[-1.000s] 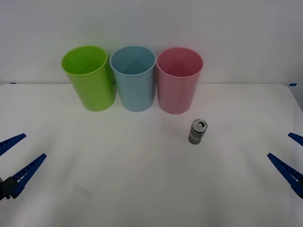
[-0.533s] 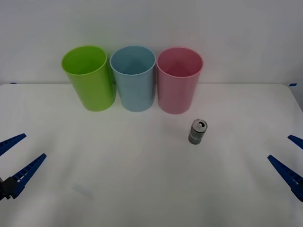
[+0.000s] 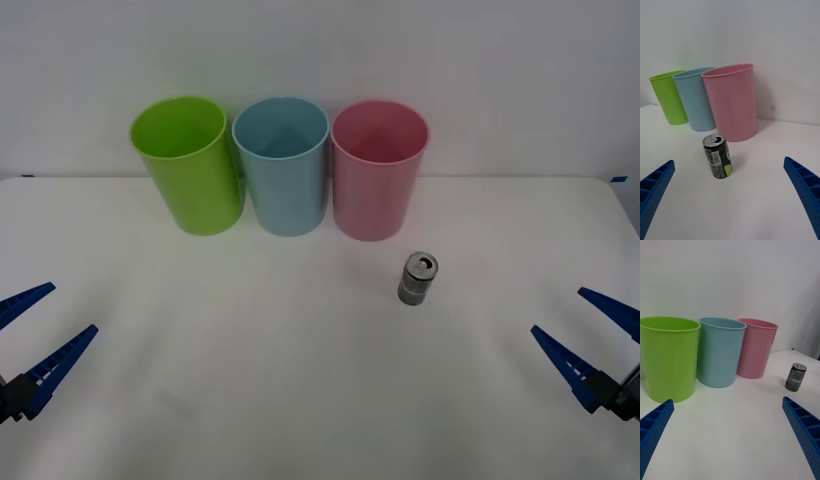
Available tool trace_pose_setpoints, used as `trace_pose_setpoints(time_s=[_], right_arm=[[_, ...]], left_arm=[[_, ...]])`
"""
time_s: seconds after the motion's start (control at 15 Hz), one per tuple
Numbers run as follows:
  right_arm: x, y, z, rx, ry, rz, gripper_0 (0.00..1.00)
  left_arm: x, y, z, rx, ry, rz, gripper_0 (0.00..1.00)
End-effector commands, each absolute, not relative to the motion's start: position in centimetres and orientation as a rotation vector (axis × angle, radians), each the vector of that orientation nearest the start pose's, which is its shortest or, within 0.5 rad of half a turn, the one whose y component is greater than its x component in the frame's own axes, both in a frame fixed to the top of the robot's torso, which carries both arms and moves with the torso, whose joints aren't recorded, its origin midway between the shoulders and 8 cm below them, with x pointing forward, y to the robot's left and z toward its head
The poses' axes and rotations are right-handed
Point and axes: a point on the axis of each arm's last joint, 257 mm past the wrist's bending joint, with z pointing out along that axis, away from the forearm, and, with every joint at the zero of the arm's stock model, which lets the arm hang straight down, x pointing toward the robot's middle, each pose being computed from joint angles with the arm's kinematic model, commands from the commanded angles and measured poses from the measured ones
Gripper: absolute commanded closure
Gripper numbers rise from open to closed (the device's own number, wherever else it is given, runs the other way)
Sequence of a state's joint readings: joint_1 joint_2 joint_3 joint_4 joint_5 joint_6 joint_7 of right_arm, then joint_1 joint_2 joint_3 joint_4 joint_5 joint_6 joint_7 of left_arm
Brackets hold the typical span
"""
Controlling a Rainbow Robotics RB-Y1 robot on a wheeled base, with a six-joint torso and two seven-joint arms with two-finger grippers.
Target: Grasp the object on the table and drop it into the matching bin: aluminum can to the light blue bin, PET bottle to the pink bin.
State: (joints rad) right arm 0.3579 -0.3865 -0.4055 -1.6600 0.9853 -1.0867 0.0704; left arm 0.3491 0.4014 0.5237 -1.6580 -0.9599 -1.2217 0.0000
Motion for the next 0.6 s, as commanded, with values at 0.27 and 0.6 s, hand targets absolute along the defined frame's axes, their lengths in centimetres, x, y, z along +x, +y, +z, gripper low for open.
trace_pose_setpoints(time_s=[0.27, 0.6], right_arm=[[38.5, -29.6, -22.6, -0.554, 1.479, 0.428, 0.0], [40.9, -27.9, -25.1, -0.584, 1.503, 0.447, 0.0]], left_arm=[[34.2, 33.0, -16.9, 0.465, 1.441, -0.567, 0.0], [34.2, 33.0, -16.9, 0.465, 1.441, -0.567, 0.0]])
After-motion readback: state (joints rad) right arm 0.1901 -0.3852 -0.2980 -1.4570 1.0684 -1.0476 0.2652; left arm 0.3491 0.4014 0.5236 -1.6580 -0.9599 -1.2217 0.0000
